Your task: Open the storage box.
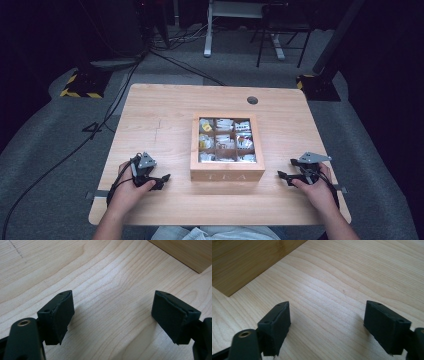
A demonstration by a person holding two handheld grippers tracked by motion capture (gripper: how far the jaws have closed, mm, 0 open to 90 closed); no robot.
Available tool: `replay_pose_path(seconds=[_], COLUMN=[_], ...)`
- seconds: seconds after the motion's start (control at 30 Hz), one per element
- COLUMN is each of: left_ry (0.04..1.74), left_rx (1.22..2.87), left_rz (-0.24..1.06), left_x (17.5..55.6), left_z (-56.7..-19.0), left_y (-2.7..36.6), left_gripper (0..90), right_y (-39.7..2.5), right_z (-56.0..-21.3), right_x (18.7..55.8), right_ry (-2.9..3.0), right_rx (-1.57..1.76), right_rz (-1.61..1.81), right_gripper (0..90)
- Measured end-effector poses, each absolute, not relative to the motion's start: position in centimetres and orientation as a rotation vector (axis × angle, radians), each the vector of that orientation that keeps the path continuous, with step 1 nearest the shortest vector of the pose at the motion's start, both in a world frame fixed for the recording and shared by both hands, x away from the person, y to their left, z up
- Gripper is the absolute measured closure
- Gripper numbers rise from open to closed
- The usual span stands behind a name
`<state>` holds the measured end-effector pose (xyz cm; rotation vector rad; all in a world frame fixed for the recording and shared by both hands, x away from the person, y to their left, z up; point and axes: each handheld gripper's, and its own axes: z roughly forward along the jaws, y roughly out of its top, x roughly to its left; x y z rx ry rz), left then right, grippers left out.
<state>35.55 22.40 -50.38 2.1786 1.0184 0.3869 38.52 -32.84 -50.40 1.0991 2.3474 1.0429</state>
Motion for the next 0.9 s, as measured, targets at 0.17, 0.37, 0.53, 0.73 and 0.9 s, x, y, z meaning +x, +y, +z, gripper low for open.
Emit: replay_pose_path(seconds=[0.17, 0.37, 0.53, 0.73, 0.9], left_ry=[1.011, 1.011, 1.011, 1.011, 1.011], left_rx=[2.18, 2.182, 2.182, 2.182, 2.182], left_rz=[0.387, 0.384, 0.384, 0.384, 0.385], left_x=[35.7, 35.7, 35.7, 35.7, 35.7], left_z=[-50.4, -50.4, -50.4, -50.4, -50.4], left_y=[22.4, 22.4, 22.4, 22.4, 22.4], left_gripper=[19.0, 19.0, 19.0, 19.0, 19.0], right_y=[-33.0, -33.1, -33.3, -33.6, -33.8], right_z=[-50.4, -50.4, -50.3, -49.7, -48.5], right_x=[38.5, 38.5, 38.4, 38.4, 38.2], right_ry=[2.34, 2.338, 2.329, 2.329, 2.306], right_rx=[1.101, 1.101, 1.11, 1.123, 1.125], right_rz=[1.047, 1.048, 1.05, 1.034, 1.078], right_gripper=[24.2, 25.8, 31.7, 35.9, 37.2])
